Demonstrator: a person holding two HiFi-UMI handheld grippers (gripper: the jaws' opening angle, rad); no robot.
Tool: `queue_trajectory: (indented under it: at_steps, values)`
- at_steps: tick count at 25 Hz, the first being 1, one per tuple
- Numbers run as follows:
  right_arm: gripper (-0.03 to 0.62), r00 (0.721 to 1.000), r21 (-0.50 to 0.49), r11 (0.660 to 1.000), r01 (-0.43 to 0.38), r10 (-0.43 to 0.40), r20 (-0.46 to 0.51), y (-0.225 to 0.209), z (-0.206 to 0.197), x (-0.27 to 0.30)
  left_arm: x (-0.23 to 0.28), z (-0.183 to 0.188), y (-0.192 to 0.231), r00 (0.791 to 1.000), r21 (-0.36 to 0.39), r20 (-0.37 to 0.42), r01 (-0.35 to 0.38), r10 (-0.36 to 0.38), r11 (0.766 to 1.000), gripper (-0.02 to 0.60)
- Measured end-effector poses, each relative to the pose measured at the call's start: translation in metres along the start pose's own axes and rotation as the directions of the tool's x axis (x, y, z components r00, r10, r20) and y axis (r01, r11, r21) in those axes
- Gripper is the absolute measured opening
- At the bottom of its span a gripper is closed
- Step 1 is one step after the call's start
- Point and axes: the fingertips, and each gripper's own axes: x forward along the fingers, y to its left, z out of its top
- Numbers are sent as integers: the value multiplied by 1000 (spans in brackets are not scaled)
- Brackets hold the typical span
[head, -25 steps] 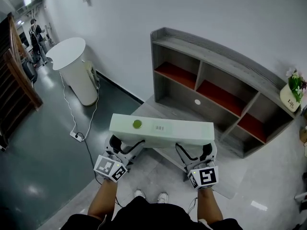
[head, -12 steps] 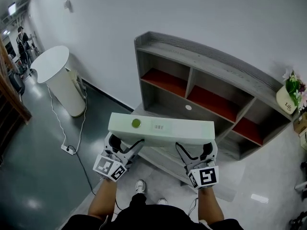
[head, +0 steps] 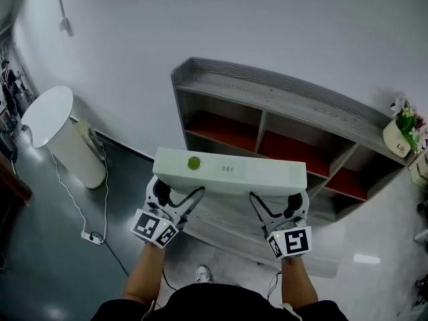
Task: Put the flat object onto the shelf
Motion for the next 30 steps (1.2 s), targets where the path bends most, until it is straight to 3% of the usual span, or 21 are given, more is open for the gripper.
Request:
queue_trajectory:
  at_steps: [9, 16, 23, 30]
  values:
    - [489, 986, -5, 986, 165, -165, 4, 2, 15, 37, 44, 22, 45, 988, 24, 61, 141, -143, 990, 472]
    - [489, 975, -103, 969, 224, -223, 24, -12, 46, 43, 74, 38, 47, 964, 2, 129, 234, -232, 972, 472]
    - [489, 961, -151, 950, 273, -262, 88, -44, 102, 41, 112, 86, 28, 940, 8, 207, 275, -270, 962, 472]
    - [489, 953, -181, 943, 280, -251, 171, -73, 166, 55, 148, 140, 21, 930, -19, 245, 287, -273, 958, 472]
